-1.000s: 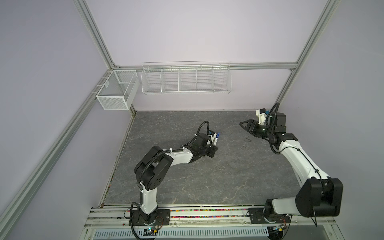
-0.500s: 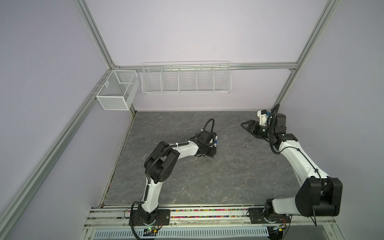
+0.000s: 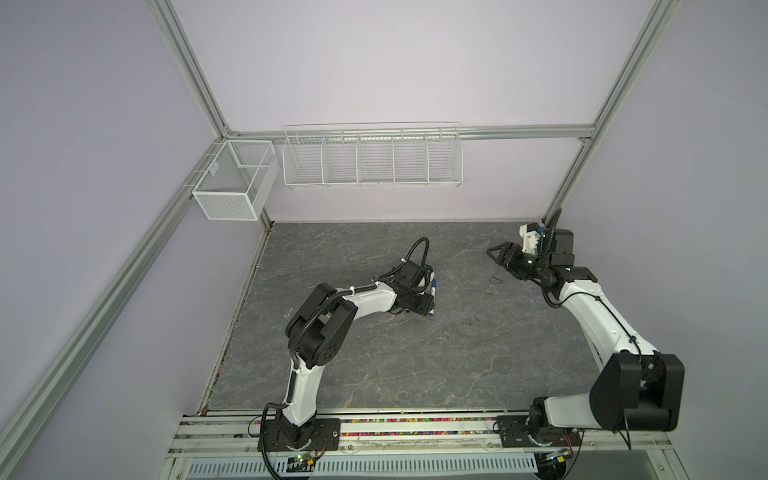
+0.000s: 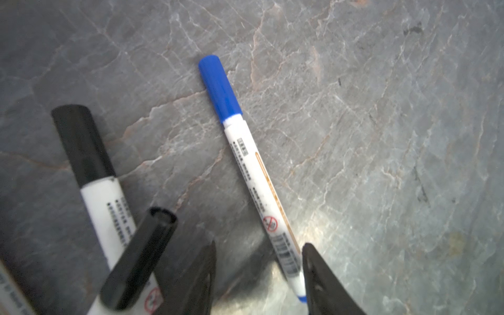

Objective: Insert the pens into the pen caps

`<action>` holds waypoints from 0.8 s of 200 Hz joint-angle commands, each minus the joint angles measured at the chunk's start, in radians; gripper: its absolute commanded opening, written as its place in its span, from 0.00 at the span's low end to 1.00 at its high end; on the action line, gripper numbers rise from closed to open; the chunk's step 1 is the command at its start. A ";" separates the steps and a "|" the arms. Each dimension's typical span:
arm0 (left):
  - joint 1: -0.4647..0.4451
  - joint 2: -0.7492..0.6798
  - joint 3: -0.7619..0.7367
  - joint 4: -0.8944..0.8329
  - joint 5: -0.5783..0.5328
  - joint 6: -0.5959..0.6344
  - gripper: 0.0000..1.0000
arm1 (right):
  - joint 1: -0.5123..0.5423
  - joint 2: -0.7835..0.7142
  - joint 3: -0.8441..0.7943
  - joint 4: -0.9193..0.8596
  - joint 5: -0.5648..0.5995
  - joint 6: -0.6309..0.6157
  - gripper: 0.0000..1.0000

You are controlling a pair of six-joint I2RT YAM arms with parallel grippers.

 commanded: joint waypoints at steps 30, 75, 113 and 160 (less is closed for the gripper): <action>0.008 -0.310 -0.139 0.181 -0.187 -0.044 0.56 | -0.020 -0.149 -0.178 0.022 0.506 -0.164 0.71; 0.193 -0.460 -0.350 0.267 -0.477 -0.149 0.62 | -0.012 -0.057 -0.461 0.460 0.821 -0.368 0.88; 0.393 -0.579 -0.517 0.290 -0.660 -0.143 0.63 | 0.014 0.116 -0.511 0.770 0.777 -0.460 0.88; 0.614 -0.713 -0.643 0.383 -0.685 -0.258 0.87 | 0.010 0.120 -0.704 1.116 0.525 -0.558 0.88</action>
